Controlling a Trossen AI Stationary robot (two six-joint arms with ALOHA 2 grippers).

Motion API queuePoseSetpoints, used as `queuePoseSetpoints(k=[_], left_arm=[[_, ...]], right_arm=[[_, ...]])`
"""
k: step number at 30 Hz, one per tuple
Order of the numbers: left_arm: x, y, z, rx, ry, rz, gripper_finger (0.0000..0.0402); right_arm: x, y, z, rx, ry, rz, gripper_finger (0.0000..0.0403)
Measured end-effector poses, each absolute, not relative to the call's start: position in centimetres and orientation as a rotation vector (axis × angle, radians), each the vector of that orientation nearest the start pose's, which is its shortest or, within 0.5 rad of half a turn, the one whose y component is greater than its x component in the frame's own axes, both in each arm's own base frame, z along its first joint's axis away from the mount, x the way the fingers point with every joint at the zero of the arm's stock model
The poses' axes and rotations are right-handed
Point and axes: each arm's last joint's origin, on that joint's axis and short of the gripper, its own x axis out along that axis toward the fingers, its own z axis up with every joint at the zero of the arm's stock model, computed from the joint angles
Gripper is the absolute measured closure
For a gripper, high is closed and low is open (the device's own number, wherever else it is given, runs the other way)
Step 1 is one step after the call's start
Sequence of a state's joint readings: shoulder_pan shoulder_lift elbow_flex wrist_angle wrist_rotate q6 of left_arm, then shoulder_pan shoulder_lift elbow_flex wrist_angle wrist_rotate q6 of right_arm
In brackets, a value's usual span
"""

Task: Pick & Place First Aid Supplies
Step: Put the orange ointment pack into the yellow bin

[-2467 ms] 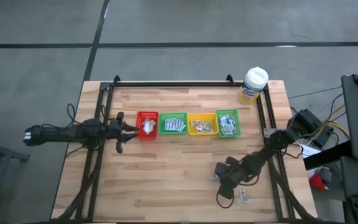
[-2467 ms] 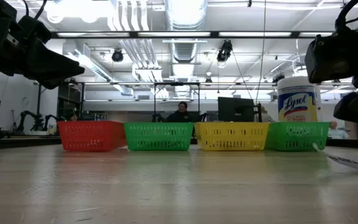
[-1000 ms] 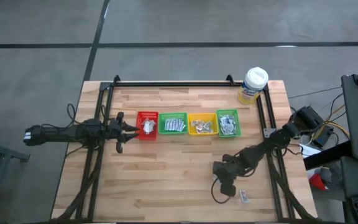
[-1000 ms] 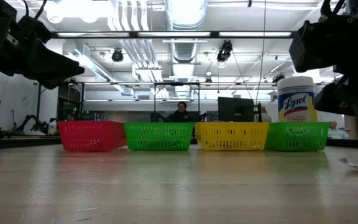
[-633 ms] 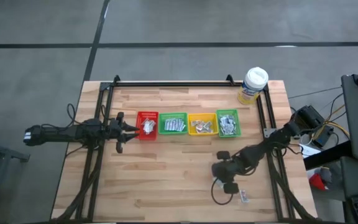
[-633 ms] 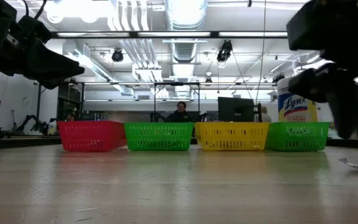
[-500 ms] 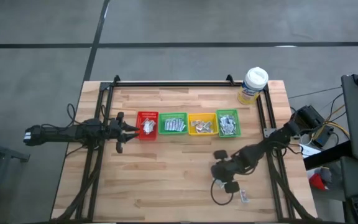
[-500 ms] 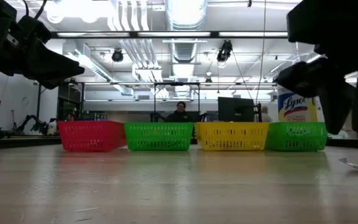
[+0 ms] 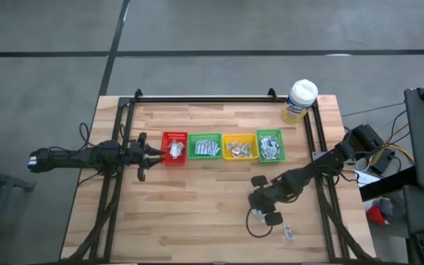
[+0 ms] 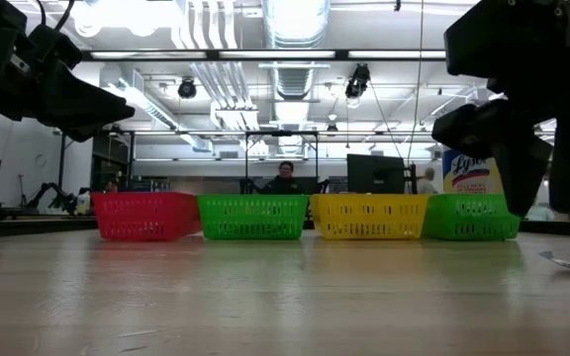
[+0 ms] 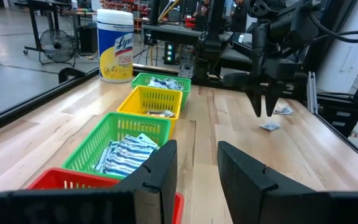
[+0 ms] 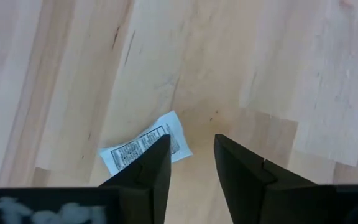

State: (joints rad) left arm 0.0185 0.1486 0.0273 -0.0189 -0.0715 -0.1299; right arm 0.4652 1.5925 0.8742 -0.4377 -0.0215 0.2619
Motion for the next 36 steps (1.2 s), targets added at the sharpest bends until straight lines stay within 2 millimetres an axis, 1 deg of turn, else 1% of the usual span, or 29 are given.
queuePoseSetpoints(k=[3,8,10,14,27,31,36], left_arm=[[10.5,0.4,15.9,-0.126,0.134,0.099,0.0289],[10.5,0.4,15.9,-0.126,0.135,0.099,0.0289],[10.5,0.4,15.9,-0.126,0.136,0.099,0.0289],[10.5,0.4,15.9,-0.126,0.138,0.099,0.0289],[10.5,0.4,15.9,-0.124,0.139,0.099,0.0289],[10.5,0.4,15.9,-0.124,0.139,0.099,0.0289],[10.5,0.4,15.9,-0.124,0.139,0.099,0.0289]], right_arm=[[25.9,13.1,15.7,-0.034,1.199,0.280,0.0274],[26.5,13.5,14.0,-0.072,1.262,0.310,0.0264],[26.8,13.6,13.6,-0.083,1.279,0.309,0.0262],[27.2,13.5,13.5,-0.067,1.277,0.301,0.0264],[27.2,13.5,13.6,-0.069,1.277,0.298,0.0285],[27.2,13.5,13.6,-0.073,1.276,0.300,0.0301],[27.2,13.5,13.6,-0.079,1.274,0.306,0.0332]])
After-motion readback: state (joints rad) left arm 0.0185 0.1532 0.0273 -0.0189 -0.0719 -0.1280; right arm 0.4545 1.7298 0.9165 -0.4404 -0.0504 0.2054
